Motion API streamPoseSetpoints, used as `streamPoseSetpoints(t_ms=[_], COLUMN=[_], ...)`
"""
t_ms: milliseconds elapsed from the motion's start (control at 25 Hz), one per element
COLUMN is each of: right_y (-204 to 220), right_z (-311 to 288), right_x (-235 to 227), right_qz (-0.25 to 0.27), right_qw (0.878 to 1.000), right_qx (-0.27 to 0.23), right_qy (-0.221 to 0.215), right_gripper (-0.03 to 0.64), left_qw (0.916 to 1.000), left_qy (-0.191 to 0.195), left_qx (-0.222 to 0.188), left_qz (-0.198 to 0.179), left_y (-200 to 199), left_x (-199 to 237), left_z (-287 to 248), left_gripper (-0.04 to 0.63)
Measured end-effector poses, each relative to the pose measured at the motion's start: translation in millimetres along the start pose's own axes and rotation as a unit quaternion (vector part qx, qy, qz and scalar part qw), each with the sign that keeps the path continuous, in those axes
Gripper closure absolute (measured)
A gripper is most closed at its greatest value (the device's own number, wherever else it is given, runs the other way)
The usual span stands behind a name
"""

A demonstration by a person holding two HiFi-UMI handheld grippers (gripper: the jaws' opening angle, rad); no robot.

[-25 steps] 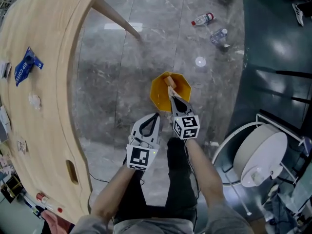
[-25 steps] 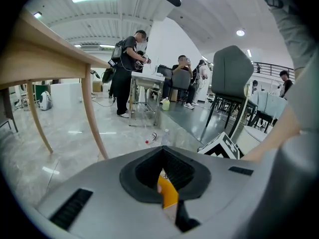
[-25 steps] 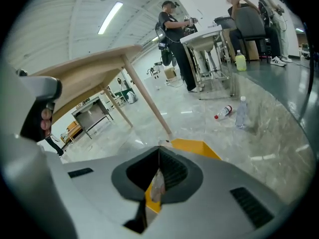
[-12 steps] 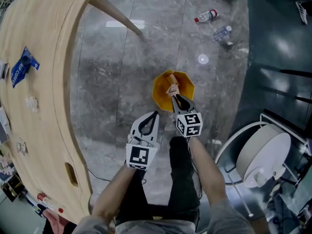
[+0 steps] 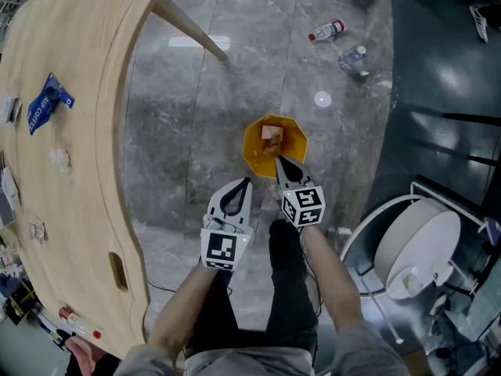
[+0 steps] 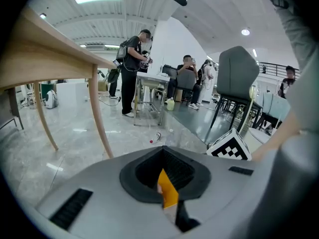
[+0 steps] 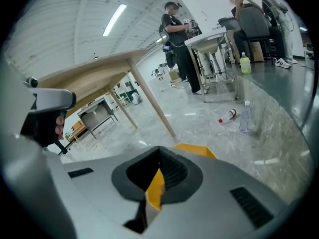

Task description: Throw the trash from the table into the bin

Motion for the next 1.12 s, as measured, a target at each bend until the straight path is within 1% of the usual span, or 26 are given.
streamPoseSetpoints(t_ms=[160, 360, 760, 960, 1120], right_y=[-33.3, -84.2, -184.2, -227.5, -254.7], right_z=[23.0, 63.4, 152.2, 195.3, 225.3], right_x=[8.4, 24.4, 53.9, 71.3, 83.5], right_qz=[-0.001, -0.008, -0.018, 0.017, 0.027], right_qw=[1.000, 0.997, 0.987, 0.983, 0.978], right_qx=[-0.028, -0.074, -0.156, -0.182, -0.203], right_qy=[-0.002, 0.002, 0.018, 0.024, 0.028], right_gripper=[0.612, 0.612, 0.612, 0.612, 0.612], left_qw=[0.9999, 0.9992, 0.9965, 0.9953, 0.9936], left_qy=[-0.003, -0.008, -0.009, -0.004, 0.000], left_qx=[-0.012, -0.038, -0.082, -0.097, -0.113], left_qz=[0.004, 0.008, 0.004, 0.001, -0.008], left_y=[-23.1, -62.2, -142.4, -175.8, -199.9], left_x=[-6.3, -20.7, -57.5, -74.7, -89.1], left_z=[12.2, 33.8, 80.9, 107.0, 129.5], left_gripper=[0.591, 0.591, 0.591, 0.591, 0.591])
Point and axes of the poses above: the fingertips, and each gripper's own axes: z backward along the fingers, x to its left, y out of its underside, the point moved 8 cm from there along z, backward along the fingers, and after that the axes turned 12 degrees about z, right-handed, at the moved point
